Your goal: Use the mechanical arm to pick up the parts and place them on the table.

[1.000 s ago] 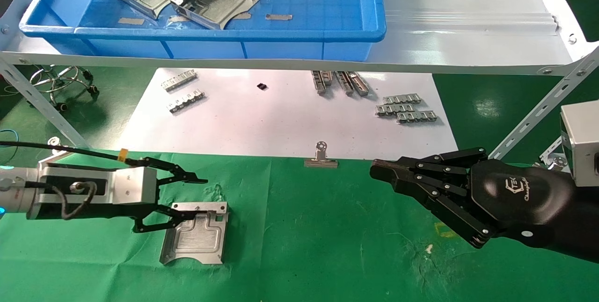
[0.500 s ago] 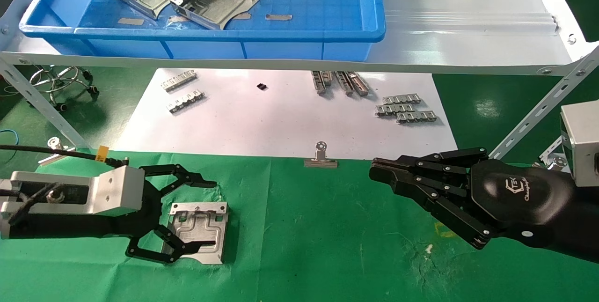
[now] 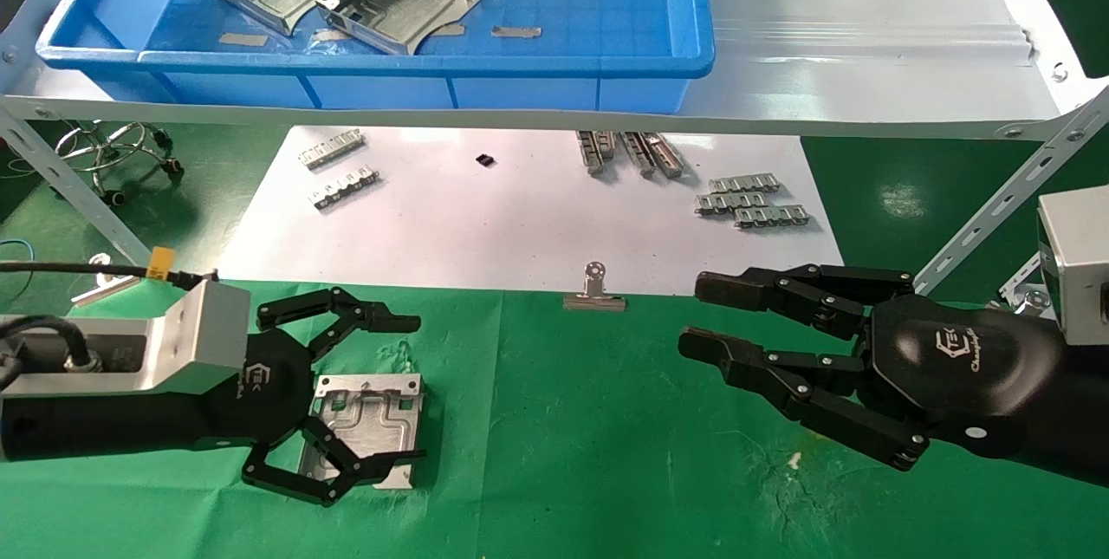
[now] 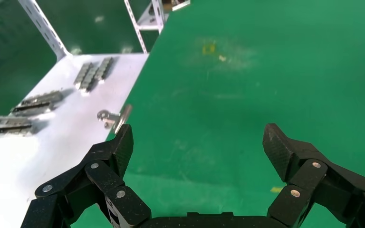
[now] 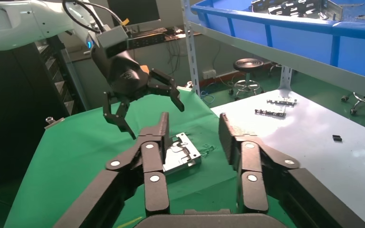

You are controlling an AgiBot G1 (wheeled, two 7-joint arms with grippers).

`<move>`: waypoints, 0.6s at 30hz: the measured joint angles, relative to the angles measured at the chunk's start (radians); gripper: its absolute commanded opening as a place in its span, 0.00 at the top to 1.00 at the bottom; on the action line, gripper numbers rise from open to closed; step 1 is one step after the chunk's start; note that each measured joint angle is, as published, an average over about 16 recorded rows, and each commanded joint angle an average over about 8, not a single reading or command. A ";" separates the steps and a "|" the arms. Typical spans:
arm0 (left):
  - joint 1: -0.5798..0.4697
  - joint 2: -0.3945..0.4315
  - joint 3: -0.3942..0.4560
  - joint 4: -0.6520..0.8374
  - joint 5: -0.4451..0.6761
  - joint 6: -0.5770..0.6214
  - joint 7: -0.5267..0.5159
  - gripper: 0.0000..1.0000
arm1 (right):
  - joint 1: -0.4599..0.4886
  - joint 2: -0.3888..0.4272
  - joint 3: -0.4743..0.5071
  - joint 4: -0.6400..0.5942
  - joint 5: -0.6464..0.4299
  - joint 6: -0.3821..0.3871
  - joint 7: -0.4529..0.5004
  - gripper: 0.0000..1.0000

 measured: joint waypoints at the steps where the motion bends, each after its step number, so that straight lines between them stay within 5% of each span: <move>1: 0.009 -0.001 -0.013 -0.007 -0.005 0.003 -0.009 0.00 | 0.000 0.000 0.000 0.000 0.000 0.000 0.000 0.00; 18: 0.159 -0.023 -0.225 -0.131 -0.084 0.052 -0.159 0.00 | 0.000 0.000 0.000 0.000 0.000 0.000 0.000 0.00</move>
